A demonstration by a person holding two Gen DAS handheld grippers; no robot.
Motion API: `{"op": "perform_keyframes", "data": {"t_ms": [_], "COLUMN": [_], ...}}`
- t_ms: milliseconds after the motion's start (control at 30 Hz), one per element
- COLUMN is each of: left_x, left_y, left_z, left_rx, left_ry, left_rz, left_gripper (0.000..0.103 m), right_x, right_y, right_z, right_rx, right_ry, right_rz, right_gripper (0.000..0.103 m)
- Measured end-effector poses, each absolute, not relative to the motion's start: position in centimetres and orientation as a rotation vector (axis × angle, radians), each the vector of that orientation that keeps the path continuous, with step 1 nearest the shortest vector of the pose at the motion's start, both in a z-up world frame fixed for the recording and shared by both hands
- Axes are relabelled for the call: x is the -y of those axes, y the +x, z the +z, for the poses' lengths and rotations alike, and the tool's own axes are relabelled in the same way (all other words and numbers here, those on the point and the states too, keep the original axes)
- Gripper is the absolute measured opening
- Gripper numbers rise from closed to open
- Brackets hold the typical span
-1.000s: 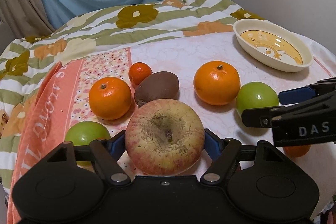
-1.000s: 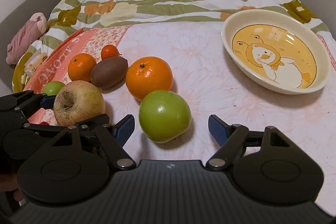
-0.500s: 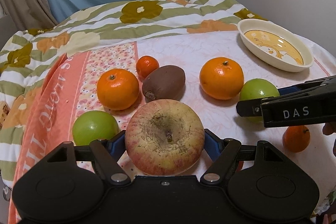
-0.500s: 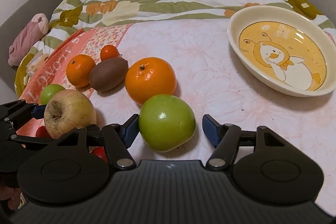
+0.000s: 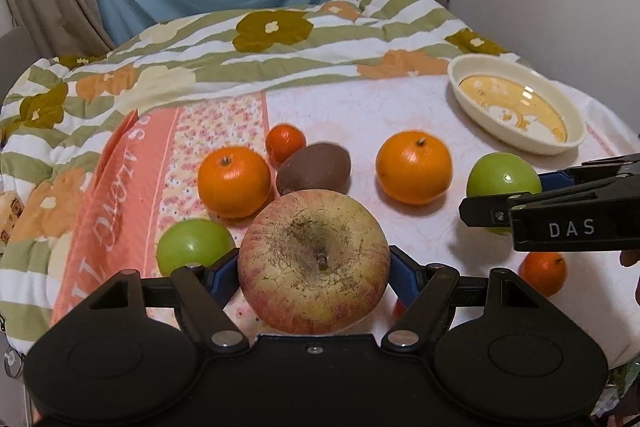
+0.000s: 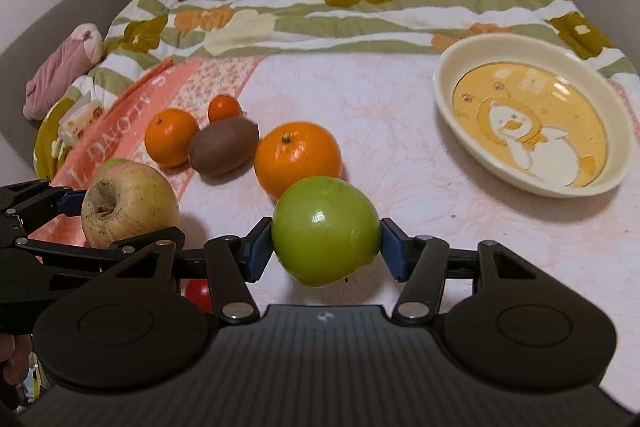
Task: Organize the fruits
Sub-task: 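Carry the apple and green apple into the duck bowl and open both tools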
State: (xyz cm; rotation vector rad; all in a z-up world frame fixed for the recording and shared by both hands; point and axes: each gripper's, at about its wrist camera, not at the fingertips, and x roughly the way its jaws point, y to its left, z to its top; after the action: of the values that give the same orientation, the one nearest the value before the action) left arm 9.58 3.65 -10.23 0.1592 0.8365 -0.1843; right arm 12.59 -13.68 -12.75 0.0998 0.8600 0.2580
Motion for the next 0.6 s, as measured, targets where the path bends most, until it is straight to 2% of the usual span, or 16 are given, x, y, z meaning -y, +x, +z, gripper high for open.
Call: {"op": "perform_keyframes", "data": {"t_ms": [267, 600], "left_x": [-2.2, 3.3], "left_y": [8.8, 10.2], "left_z": [-5.4, -0.2], "left_rx": [-0.788, -0.722], "left_ry": [0.146, 0.178], "left_rz": [-0.233, -0.318], "left_gripper": [0.078, 0.078], "right_x": [16.1, 22.5], "right_y": [10.3, 9.8], "right_z": [-7.0, -1.3], "right_rx": [-0.801, -0.713], "right_ry": [0.117, 0.132], "right_rz": [0.187, 0.116], "right_gripper": [0.071, 0.071]}}
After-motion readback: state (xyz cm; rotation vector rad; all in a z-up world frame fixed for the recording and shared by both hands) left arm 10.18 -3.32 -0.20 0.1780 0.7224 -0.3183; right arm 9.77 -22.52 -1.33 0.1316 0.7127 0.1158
